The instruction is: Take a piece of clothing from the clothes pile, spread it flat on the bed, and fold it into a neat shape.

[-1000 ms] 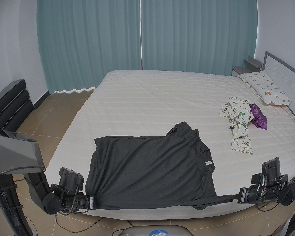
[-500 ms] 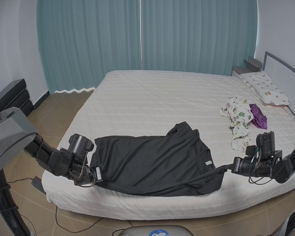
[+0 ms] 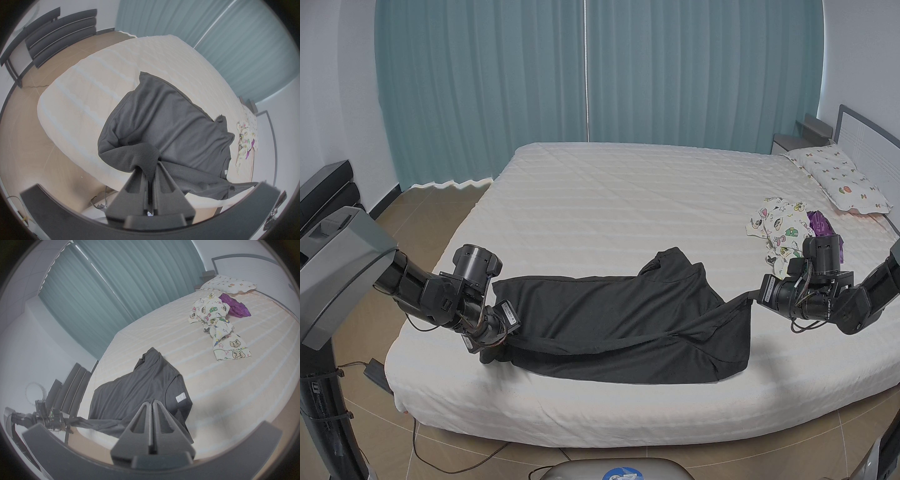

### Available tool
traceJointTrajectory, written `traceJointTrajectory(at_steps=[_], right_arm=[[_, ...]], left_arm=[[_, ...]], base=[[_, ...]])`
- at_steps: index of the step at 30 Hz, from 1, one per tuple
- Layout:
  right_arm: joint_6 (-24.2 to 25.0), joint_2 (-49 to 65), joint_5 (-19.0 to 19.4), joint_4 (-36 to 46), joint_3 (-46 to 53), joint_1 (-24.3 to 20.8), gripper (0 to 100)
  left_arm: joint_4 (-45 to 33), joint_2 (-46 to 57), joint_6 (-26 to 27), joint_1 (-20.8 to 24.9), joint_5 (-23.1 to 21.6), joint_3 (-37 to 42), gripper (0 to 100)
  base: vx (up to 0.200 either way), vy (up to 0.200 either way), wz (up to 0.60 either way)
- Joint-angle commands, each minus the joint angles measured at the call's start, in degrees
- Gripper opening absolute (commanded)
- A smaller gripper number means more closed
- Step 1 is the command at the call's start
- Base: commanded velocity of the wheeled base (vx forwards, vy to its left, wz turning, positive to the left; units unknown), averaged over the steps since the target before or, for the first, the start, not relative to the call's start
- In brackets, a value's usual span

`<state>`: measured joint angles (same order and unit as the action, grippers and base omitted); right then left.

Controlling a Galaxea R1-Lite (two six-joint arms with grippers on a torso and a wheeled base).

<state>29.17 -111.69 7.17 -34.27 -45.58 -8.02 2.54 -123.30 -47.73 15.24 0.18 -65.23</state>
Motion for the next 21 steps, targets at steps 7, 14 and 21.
traceJointTrajectory(at_steps=[7, 14, 21], right_arm=[[0.9, -2.4, -0.1, -0.2, -2.1, -0.1, 0], [0.8, 3.0, 0.1, 0.0, 2.0, -0.1, 0], [0.5, 5.3, 0.1, 0.2, 5.4, -0.4, 0]], left_arm=[[-3.8, 1.7, -2.3, -1.8, -0.8, 0.3, 0], [-8.8, 4.3, -1.8, -2.1, -2.7, 3.3, 0], [-9.1, 3.9, 0.4, -2.1, -3.0, 6.3, 0]], base=[[0.0, 0.0, 0.0], [0.0, 0.0, 0.0], [0.0, 0.0, 0.0]])
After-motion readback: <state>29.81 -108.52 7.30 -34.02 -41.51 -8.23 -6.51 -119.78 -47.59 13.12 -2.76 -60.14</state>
